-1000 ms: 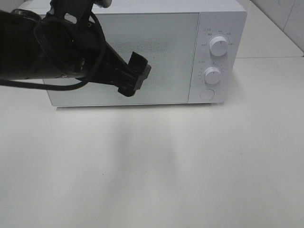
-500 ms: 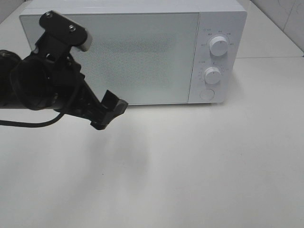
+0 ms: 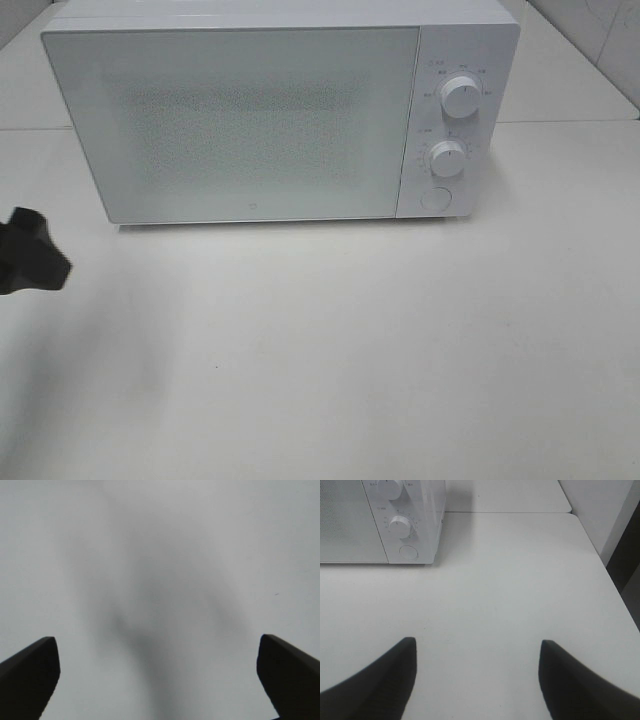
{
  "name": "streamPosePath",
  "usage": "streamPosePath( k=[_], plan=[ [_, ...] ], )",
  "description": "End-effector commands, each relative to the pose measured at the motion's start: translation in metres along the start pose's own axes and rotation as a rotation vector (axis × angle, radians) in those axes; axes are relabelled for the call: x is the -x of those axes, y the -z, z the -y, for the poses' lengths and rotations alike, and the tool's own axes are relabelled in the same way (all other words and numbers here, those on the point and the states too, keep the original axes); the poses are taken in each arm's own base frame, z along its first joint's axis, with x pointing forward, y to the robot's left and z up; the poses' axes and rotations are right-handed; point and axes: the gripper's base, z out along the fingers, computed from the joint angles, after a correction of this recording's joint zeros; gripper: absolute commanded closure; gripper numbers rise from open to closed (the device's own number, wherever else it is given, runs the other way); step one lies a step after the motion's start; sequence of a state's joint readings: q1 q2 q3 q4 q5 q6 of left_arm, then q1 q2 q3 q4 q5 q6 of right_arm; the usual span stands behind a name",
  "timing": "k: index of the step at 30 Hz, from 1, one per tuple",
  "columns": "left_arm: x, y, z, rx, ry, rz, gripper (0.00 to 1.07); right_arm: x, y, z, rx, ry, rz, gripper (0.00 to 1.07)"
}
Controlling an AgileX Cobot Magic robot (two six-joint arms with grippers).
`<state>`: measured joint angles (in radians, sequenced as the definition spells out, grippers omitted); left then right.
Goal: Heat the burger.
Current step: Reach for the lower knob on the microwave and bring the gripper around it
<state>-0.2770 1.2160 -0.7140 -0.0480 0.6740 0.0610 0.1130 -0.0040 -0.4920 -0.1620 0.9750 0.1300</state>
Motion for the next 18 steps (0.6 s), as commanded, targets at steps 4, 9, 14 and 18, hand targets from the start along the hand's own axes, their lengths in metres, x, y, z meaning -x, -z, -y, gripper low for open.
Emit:
streamPosePath(
  k=[4,9,14,18],
  plan=[
    [-0.029,0.043,-0.016,0.190,0.024,-0.091,0.06,-0.001,0.004,0.000,0.000,0.002,0.043,0.39],
    [-0.058,0.081,-0.016,0.215,0.091,-0.107,0.06,-0.001,0.004,0.000,0.000,0.002,0.043,0.39],
    [-0.085,0.112,-0.012,0.193,0.131,-0.050,0.06,-0.001,0.004,0.000,0.000,0.002,0.043,0.39],
    [-0.116,0.145,-0.010,0.178,0.148,0.154,0.06,-0.001,0.004,0.000,0.000,0.002,0.043,0.39]
  ],
)
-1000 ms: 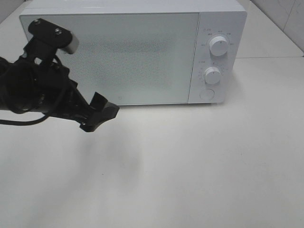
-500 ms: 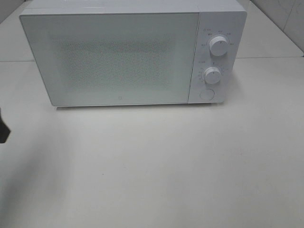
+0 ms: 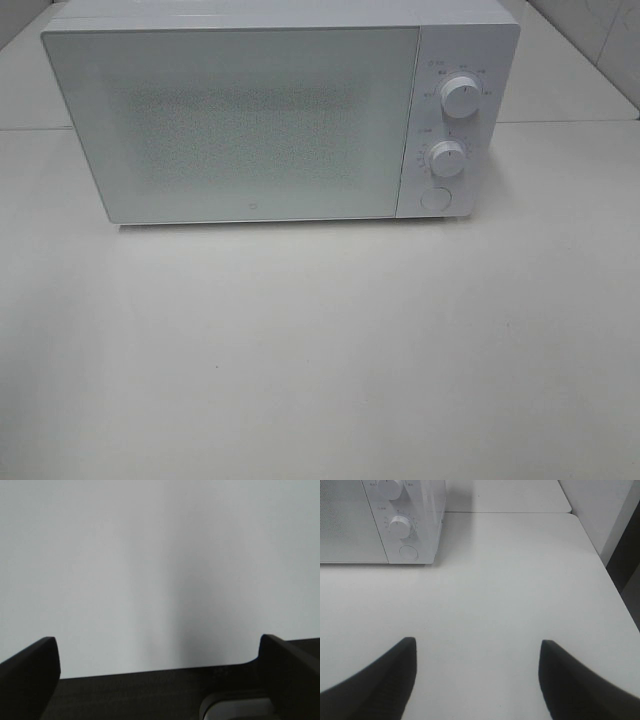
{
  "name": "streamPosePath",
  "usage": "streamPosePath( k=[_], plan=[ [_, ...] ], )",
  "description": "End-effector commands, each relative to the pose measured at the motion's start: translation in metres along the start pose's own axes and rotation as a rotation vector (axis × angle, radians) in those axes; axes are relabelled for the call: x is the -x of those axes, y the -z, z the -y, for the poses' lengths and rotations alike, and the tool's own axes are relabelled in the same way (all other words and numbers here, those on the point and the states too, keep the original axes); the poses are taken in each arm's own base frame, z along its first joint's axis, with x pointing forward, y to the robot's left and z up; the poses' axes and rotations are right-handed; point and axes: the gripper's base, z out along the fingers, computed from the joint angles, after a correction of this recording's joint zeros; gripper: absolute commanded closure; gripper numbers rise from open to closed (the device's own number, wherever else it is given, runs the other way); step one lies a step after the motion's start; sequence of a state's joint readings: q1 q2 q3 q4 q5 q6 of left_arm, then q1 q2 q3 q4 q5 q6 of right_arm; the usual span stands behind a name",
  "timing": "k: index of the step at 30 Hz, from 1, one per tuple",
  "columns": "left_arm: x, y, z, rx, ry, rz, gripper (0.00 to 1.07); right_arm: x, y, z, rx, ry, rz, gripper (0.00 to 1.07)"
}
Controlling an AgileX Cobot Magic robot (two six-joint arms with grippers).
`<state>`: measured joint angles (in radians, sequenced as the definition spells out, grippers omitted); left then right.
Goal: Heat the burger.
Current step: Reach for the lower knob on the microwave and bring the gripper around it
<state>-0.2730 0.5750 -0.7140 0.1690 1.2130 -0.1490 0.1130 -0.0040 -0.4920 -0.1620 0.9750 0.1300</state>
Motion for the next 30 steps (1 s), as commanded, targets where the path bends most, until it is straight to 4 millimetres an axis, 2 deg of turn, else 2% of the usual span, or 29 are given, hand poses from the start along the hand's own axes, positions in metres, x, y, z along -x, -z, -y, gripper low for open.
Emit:
streamPosePath(
  k=[1,2,4,5,7,11,13,19,22,30],
  plan=[
    [-0.025,0.022,-0.005,-0.014,0.032,0.087,0.06,-0.001,0.004,0.000,0.000,0.002,0.043,0.39],
    [-0.025,0.022,-0.005,-0.014,0.032,0.087,0.06,-0.001,0.004,0.000,0.000,0.002,0.043,0.39],
    [-0.042,0.038,-0.009,-0.029,0.021,0.205,0.06,-0.001,0.004,0.000,0.000,0.002,0.043,0.39],
    [-0.042,0.038,-0.009,-0.029,0.021,0.205,0.06,-0.001,0.004,0.000,0.000,0.002,0.043,0.39],
    [-0.057,0.048,-0.008,-0.067,0.002,0.294,0.06,-0.001,0.004,0.000,0.000,0.002,0.043,0.39],
    [-0.073,0.042,-0.004,-0.113,-0.034,0.318,0.06,-0.001,0.004,0.000,0.000,0.002,0.043,0.39],
    [-0.086,0.026,0.004,-0.180,-0.062,0.284,0.06,-0.001,0.004,0.000,0.000,0.002,0.043,0.39],
    [-0.082,0.025,0.012,-0.251,-0.173,0.372,0.06,-0.001,0.004,0.001,0.000,0.002,0.043,0.39],
    [-0.077,0.021,0.013,-0.250,-0.166,0.439,0.06,-0.001,0.004,0.001,0.000,0.002,0.043,0.39],
    [-0.075,0.016,0.015,-0.257,-0.144,0.429,0.06,-0.001,0.004,0.001,0.000,0.003,0.043,0.39]
  ],
)
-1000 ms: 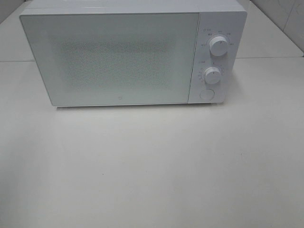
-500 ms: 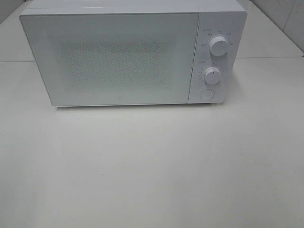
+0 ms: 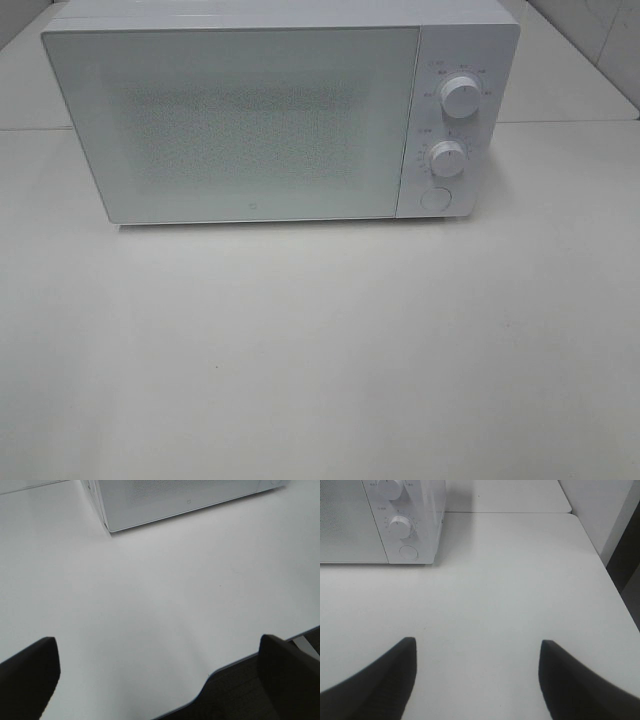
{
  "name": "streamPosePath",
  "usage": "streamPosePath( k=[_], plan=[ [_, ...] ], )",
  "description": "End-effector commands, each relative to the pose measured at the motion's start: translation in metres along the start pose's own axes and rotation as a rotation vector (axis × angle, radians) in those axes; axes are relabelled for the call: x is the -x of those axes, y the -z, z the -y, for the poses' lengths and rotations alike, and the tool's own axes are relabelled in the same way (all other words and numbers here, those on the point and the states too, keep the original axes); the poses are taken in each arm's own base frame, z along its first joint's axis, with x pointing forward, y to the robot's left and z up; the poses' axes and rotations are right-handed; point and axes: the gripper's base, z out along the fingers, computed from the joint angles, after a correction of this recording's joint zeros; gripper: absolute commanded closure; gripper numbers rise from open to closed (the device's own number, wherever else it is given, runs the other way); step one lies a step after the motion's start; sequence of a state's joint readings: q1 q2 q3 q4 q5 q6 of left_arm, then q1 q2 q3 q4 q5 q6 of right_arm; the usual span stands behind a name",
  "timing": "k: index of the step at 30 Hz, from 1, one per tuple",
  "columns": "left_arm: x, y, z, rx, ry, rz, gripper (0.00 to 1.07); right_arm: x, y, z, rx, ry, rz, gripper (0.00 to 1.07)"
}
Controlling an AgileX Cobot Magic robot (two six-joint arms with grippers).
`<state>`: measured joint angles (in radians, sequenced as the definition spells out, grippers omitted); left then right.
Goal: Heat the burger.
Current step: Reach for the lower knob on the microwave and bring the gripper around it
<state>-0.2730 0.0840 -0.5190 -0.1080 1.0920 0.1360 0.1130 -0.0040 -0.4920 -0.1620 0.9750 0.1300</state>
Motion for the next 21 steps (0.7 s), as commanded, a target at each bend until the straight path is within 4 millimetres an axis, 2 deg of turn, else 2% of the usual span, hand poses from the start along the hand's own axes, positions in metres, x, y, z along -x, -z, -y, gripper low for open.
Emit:
streamPosePath(
  k=[1,6,16,21],
  plan=[
    [0.0016,-0.0005,-0.0011,0.012,0.041,0.015,0.06,-0.0012,0.0037,0.0005,0.000,0.002,0.043,0.39],
    [0.0004,-0.0009,-0.0077,0.084,0.135,0.011,0.06,-0.0012,0.0037,0.0005,0.000,0.002,0.043,0.39],
    [0.0004,-0.0009,-0.0079,0.086,0.133,0.011,0.06,-0.0012,0.0037,0.0005,0.000,0.002,0.043,0.39],
    [-0.0010,0.0015,-0.0077,0.174,0.182,0.030,0.06,-0.0012,0.0037,0.0005,0.000,0.002,0.043,0.39]
  ],
)
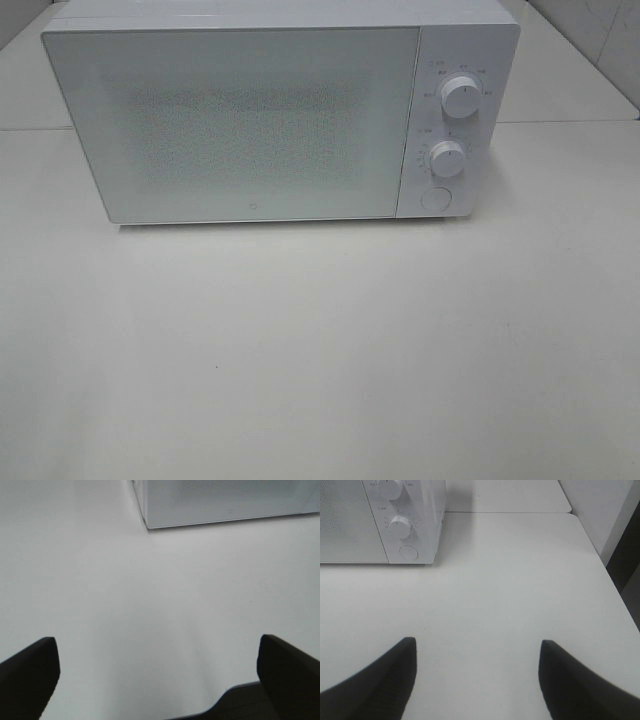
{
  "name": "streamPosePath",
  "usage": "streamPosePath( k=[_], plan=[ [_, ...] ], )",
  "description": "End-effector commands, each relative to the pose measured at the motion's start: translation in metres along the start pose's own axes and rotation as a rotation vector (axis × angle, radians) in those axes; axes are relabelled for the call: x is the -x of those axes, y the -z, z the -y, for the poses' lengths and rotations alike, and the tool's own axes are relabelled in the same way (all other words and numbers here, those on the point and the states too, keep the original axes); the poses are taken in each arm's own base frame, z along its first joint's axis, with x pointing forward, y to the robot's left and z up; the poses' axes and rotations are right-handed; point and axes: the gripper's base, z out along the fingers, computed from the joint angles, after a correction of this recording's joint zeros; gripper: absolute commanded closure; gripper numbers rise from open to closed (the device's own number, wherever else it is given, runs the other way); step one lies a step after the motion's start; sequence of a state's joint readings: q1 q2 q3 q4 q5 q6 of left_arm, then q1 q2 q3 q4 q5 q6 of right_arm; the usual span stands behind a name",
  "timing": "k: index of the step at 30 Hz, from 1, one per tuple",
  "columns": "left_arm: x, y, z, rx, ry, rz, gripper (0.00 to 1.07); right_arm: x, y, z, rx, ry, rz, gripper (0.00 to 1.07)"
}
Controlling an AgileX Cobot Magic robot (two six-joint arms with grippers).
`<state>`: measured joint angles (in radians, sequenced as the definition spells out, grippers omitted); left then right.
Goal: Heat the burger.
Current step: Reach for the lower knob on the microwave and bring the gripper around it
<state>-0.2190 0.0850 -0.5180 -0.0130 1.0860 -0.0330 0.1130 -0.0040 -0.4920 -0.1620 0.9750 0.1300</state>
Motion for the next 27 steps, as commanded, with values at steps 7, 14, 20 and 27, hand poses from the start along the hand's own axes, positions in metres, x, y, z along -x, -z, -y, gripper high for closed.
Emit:
streamPosePath(
  k=[7,14,20,27],
  plan=[
    [-0.008,0.013,0.002,0.196,0.114,0.133,0.06,-0.001,0.004,0.001,0.000,0.003,0.042,0.39],
    [-0.008,0.013,0.003,0.222,0.131,0.133,0.06,-0.001,0.004,0.000,0.000,0.003,0.042,0.39],
    [-0.008,0.013,0.003,0.226,0.129,0.133,0.06,0.017,0.008,-0.001,0.013,0.003,0.148,0.34],
    [-0.008,0.013,0.003,0.226,0.129,0.133,0.06,0.042,-0.014,-0.002,-0.023,0.073,0.240,0.16]
  ],
)
